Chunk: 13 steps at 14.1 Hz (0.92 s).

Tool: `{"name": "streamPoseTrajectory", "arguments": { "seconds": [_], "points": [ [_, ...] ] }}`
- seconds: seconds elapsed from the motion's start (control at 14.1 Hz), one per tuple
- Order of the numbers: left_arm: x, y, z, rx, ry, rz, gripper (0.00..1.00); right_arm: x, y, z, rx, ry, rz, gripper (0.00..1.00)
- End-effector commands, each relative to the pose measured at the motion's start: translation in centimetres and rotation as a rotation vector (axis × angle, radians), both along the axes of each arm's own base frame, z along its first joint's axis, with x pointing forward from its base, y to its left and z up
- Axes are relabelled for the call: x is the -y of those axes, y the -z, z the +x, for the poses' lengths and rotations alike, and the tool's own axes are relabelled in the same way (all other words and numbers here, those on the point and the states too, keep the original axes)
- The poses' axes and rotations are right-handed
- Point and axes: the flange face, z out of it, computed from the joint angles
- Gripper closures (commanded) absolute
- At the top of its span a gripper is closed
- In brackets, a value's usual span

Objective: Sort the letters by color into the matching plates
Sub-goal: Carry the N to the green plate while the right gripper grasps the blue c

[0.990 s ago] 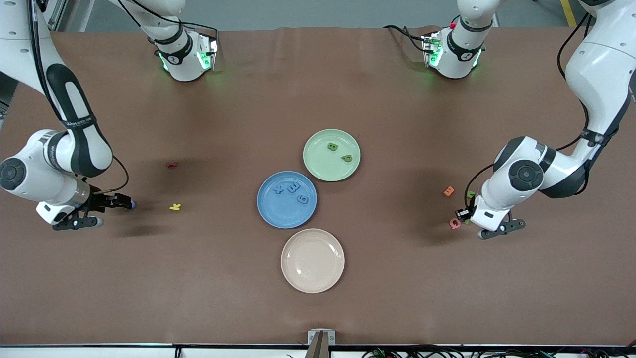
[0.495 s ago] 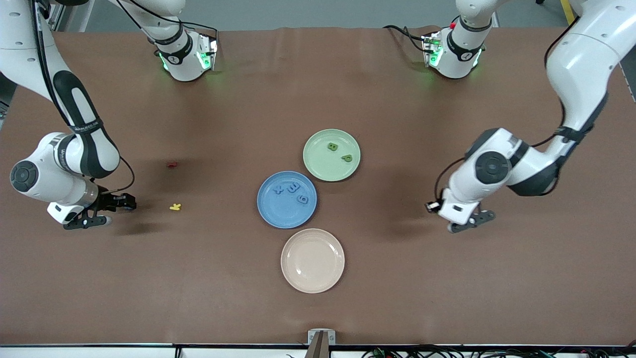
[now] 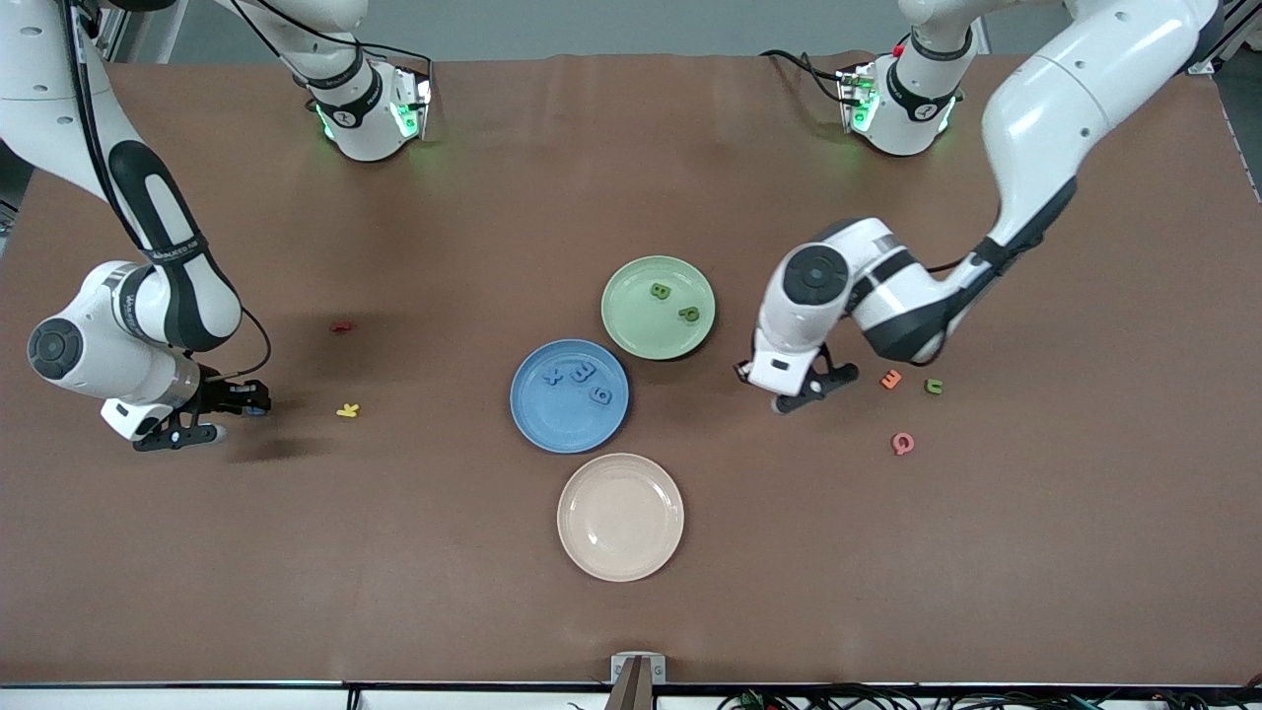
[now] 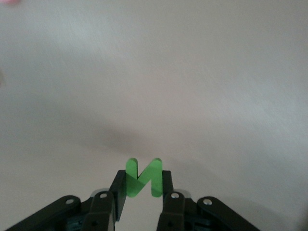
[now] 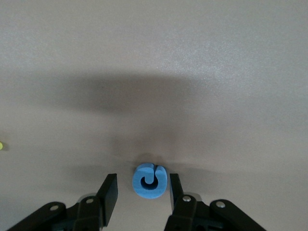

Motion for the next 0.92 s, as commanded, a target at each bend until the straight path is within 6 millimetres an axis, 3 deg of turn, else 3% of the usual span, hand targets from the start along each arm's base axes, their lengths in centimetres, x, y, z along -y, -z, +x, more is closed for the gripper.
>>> {"name": "streamPoseTrajectory", "arguments": {
  "seconds": [0.0,0.28,0.57,0.71,0.85],
  "points": [
    [3.6,-0.4,-2.7,0.0,-0.065,0.01,1.0,0.6,0.4,-0.5,-0.001,-0.011,-0.003,0.48],
    [9.4,-0.2,-8.0,0.001,-0.145,0.002,1.0,0.8,0.5,-0.5,-0.003,-0.003,-0.001,0.48],
    [14.0,-0.1,-12.1,0.002,-0.199,-0.076,0.99,0.8,0.9,-0.5,0.0,0.0,-0.002,0.48],
    [15.5,0.2,-13.8,-0.003,-0.214,-0.096,0.98,0.9,1.2,-0.4,0.009,0.002,-0.003,0.48],
    [15.8,1.1,-14.7,-0.01,-0.213,-0.084,0.98,0.9,1.6,-0.4,0.017,0.002,-0.004,0.48]
  ]
}}
